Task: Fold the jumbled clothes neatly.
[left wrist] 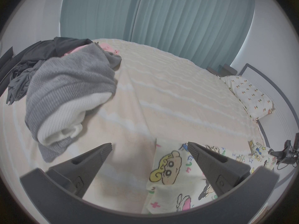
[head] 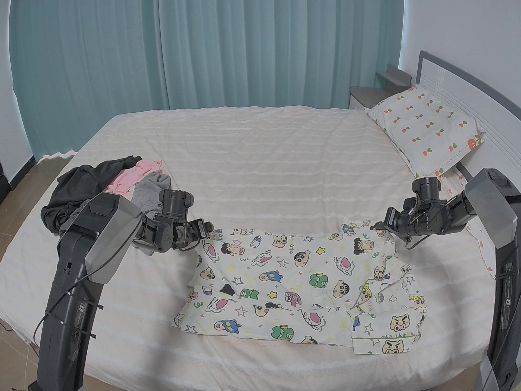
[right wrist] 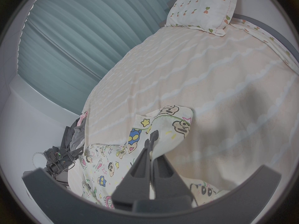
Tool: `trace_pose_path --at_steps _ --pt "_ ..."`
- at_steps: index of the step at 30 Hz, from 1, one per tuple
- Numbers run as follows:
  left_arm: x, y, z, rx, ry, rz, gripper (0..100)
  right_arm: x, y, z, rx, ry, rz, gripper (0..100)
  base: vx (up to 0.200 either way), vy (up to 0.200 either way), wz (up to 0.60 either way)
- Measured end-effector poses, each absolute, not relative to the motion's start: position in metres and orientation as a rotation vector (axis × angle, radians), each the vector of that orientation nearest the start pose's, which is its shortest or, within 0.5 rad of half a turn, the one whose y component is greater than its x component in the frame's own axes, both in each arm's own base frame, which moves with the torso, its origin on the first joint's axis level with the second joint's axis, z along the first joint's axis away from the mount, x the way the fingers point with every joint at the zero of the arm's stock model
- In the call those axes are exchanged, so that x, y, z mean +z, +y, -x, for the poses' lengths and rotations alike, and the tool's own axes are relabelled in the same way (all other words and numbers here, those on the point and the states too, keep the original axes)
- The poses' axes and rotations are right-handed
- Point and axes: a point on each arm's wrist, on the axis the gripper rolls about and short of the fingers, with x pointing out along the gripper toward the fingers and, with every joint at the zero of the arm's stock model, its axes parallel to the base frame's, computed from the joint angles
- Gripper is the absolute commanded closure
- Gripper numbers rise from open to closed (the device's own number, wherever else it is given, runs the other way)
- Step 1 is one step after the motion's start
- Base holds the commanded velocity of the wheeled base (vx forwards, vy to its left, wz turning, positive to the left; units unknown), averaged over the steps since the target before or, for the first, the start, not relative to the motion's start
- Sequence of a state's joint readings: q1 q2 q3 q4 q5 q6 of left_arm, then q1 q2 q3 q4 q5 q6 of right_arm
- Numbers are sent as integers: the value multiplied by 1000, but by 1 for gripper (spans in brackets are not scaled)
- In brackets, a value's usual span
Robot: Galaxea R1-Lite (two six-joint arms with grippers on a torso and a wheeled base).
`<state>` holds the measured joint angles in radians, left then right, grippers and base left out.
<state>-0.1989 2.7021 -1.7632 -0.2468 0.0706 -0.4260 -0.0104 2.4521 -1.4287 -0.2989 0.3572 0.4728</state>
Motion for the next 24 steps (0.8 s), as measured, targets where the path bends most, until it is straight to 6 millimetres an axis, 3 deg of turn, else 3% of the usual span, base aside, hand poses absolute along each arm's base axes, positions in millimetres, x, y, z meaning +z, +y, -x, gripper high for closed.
trace_pose_path --at_steps 13,14,24 --pt "-41 -123 -515 -33 709 336 0 19 5 -463 166 761 -577 100 0 0 0" --pt "-42 -127 -515 -32 723 345 100 18 4 -463 165 761 -577 100 0 0 0" --pt "-59 -140 -507 14 875 364 100 17 3 -463 160 761 -578 100 0 0 0"
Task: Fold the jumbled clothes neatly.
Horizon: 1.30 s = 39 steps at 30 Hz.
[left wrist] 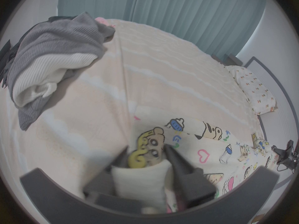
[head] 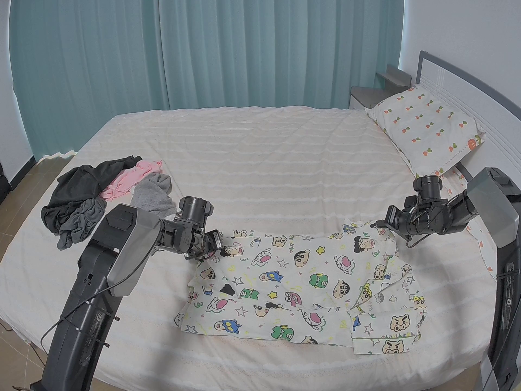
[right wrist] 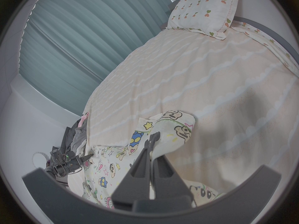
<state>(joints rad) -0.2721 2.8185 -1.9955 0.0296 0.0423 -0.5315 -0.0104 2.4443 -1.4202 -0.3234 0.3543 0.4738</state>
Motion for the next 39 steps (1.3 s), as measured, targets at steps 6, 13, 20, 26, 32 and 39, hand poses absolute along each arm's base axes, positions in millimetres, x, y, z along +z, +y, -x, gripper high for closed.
trace_pose_path --at_steps 6,13,20,26,32,39 --pt "-58 -140 -508 27 868 357 100 17 3 -462 160 762 -578 100 0 0 0" --pt "-39 -138 -511 52 809 356 100 18 1 -462 155 759 -579 100 0 0 0" --pt "-5 -139 -512 47 748 397 100 23 -1 -462 151 748 -578 100 0 0 0" --pt "11 -139 -512 56 709 394 100 27 -1 -461 153 740 -580 100 0 0 0" --pt "27 -138 -512 56 674 397 100 29 -2 -456 153 745 -580 100 0 0 0" --pt "27 -136 -505 63 696 386 100 35 -3 -446 161 757 -586 100 0 0 0"
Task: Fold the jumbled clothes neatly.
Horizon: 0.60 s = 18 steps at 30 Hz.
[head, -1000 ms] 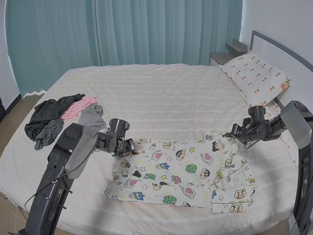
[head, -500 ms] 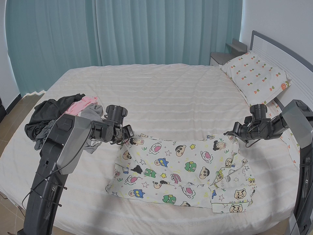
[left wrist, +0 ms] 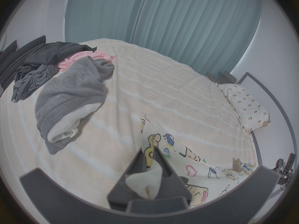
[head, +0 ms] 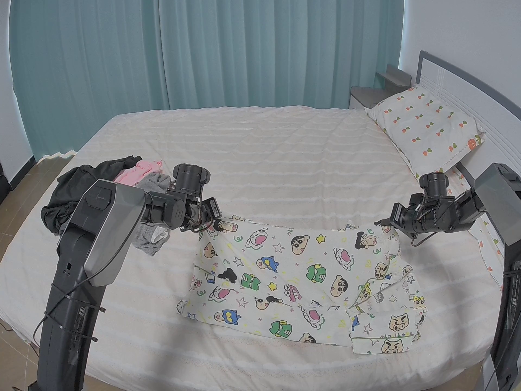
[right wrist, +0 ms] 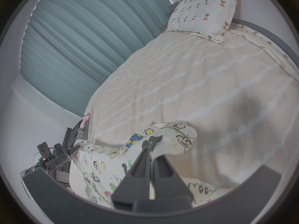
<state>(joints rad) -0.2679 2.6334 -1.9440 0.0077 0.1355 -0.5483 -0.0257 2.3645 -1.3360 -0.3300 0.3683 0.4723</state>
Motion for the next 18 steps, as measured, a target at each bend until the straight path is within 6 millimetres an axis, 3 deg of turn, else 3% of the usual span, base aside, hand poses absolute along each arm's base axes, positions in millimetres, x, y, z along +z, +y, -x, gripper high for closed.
trace_pose_path --at_steps 8,18 --pt "20 -138 -501 80 710 359 100 41 -5 -430 213 748 -599 100 0 0 0" --pt "9 -142 -494 70 703 352 100 31 -6 -398 262 757 -550 100 0 0 0"
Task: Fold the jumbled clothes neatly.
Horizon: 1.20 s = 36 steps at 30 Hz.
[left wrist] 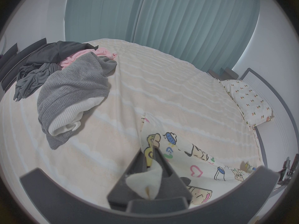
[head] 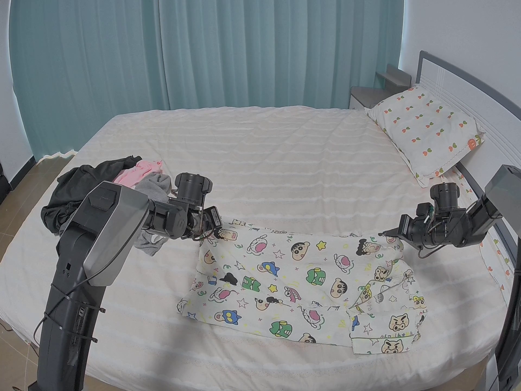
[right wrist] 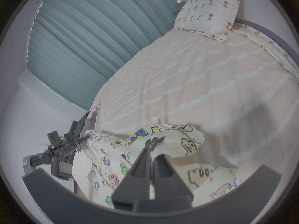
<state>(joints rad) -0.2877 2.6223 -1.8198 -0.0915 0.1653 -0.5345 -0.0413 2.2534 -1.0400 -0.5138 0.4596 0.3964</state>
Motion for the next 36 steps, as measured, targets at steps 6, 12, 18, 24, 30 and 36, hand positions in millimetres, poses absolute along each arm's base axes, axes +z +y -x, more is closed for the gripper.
trace_pose_path --at_steps 6,12,18,24,30,36 --pt "0 -143 -483 66 714 346 100 27 -9 -375 300 756 -494 100 0 0 0" --pt "-7 -143 -475 62 723 341 100 14 -8 -350 323 786 -415 100 0 0 0" --pt "-19 -144 -463 59 742 331 100 -1 -5 -326 338 808 -359 100 0 0 0" --pt "-30 -146 -452 56 767 319 100 -14 -4 -313 314 845 -315 100 0 0 0" --pt "-37 -146 -446 59 793 309 100 -25 -4 -297 317 904 -293 100 0 0 0" --pt "-40 -146 -443 61 803 305 100 -30 -3 -286 336 897 -259 100 0 0 0"
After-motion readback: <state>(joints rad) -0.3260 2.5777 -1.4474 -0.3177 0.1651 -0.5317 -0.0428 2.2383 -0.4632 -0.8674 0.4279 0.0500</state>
